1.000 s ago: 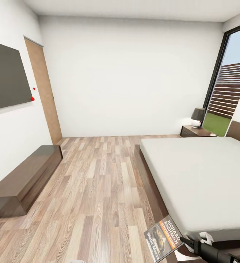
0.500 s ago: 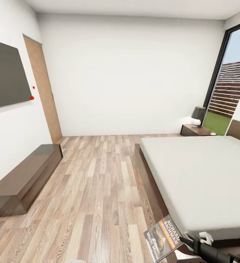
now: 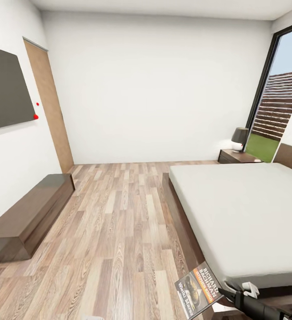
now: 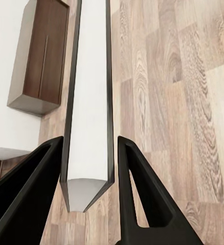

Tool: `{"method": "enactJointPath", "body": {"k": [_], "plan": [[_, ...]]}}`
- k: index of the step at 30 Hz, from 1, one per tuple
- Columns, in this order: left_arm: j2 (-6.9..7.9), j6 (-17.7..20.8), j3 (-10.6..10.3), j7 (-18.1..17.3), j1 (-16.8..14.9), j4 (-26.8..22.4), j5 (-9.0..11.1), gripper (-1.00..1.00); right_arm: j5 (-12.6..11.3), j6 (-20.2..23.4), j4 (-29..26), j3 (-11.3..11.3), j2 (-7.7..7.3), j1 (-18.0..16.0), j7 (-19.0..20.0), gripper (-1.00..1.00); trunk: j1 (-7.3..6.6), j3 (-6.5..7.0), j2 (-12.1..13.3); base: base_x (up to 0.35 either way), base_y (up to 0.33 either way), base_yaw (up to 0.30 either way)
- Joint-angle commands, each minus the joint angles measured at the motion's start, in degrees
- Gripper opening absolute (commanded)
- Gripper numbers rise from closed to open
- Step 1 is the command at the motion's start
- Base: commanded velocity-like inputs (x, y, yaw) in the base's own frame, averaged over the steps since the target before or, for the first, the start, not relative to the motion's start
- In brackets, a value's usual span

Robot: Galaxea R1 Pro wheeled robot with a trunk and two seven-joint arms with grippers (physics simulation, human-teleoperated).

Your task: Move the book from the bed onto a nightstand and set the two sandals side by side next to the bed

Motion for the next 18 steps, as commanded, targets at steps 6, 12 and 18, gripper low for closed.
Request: {"method": "enactJointPath", "body": {"k": [6,12,18], "plan": [[0.01,-0.2,-0.5,-0.2,-0.1,0.1,0.6,1.00,-0.6,0.3,0.2,0.4,0.02,-0.1,0.3,-1.00,0.01,-0.09,-0.1,0.000,0.000,-0.001],[0.01,-0.2,-0.5,-0.2,-0.1,0.1,0.6,1.00,-0.6,0.3,0.2,0.4,0.02,-0.1,0.3,-1.00,0.01,-0.12,-0.1,0.113,0.041,0.000],[0.01,-0.2,-0.5,-0.2,-0.1,0.1,0.6,1.00,-0.5,0.3,0.2,0.4,0.07,-0.1,0.3,-1.00,0.01,-0.12,-0.1,0.278,0.118,0.000]]}}
